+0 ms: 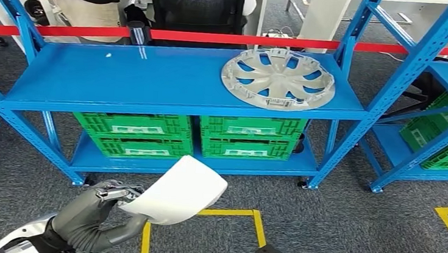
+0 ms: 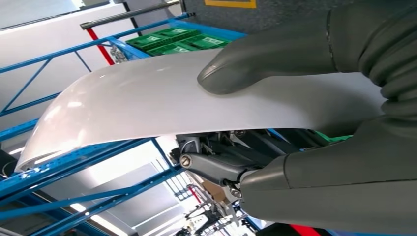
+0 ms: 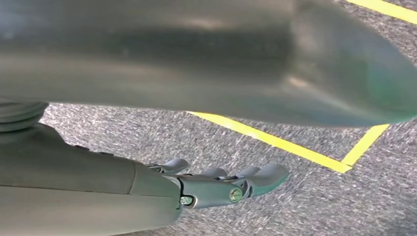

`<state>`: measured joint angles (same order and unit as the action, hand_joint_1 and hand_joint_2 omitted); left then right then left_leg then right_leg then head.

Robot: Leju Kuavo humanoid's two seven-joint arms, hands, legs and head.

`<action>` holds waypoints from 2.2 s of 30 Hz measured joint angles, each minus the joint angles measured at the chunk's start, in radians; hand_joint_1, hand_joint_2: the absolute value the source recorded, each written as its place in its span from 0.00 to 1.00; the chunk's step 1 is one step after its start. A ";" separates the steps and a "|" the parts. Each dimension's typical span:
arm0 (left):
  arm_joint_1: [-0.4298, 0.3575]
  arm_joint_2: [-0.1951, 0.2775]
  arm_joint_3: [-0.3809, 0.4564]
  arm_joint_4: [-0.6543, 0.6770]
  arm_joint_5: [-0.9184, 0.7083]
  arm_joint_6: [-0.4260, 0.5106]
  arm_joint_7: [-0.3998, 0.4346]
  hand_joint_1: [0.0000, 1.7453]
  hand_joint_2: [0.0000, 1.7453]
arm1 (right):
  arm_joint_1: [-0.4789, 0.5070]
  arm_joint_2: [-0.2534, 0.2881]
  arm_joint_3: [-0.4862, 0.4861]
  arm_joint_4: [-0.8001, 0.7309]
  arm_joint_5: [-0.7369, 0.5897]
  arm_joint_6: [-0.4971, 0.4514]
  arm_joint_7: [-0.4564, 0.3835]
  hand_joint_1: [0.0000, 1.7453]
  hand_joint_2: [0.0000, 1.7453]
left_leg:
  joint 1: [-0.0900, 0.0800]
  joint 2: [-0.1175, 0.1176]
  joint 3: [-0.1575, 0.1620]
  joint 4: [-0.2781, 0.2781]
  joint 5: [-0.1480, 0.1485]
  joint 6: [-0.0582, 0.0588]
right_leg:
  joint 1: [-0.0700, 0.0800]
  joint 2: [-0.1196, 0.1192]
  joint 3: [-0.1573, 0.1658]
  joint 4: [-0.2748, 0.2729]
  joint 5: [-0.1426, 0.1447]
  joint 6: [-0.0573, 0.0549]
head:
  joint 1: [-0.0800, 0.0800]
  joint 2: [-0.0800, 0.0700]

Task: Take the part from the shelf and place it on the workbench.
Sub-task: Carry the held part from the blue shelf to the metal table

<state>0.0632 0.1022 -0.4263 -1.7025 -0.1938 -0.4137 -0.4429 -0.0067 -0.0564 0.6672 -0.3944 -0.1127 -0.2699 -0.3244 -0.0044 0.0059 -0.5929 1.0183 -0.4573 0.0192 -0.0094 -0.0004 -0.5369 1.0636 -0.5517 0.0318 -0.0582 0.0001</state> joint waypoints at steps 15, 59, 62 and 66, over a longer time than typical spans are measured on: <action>0.008 -0.002 -0.003 -0.020 0.001 0.004 0.014 1.00 1.00 | 0.000 -0.011 0.000 -0.009 0.026 0.000 0.013 0.00 0.00 | 0.005 -0.003 0.065 0.051 -0.093 -0.043 | 0.002 -0.003 -0.062 -0.047 0.091 -0.035 | -0.002 0.000; 0.016 -0.001 -0.002 -0.049 -0.031 0.021 0.008 1.00 1.00 | 0.023 -0.021 -0.014 -0.050 0.041 0.003 -0.006 0.00 0.00 | -0.009 -0.005 0.100 -0.032 -0.066 -0.007 | 0.001 -0.001 -0.055 -0.065 0.112 -0.012 | 0.000 0.000; 0.016 0.000 -0.002 -0.049 -0.031 0.022 0.008 1.00 1.00 | 0.023 -0.018 -0.014 -0.050 0.044 0.003 -0.006 0.00 0.00 | -0.009 -0.005 0.099 -0.032 -0.066 -0.006 | 0.001 -0.001 -0.055 -0.065 0.113 -0.011 | -0.001 0.000; 0.016 0.001 -0.003 -0.053 -0.036 0.028 0.008 1.00 1.00 | 0.022 -0.014 -0.014 -0.049 0.049 0.005 -0.013 0.00 0.00 | -0.008 -0.004 0.104 -0.049 -0.050 0.011 | -0.003 -0.002 -0.053 -0.078 0.121 0.005 | -0.001 0.000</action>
<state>0.0792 0.1028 -0.4293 -1.7555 -0.2298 -0.3861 -0.4344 0.0152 -0.0702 0.6527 -0.4438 -0.0635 -0.2652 -0.3375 -0.0127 0.0023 -0.4888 0.9697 -0.5077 0.0301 -0.0119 -0.0019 -0.5896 0.9857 -0.4311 0.0369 -0.0588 0.0000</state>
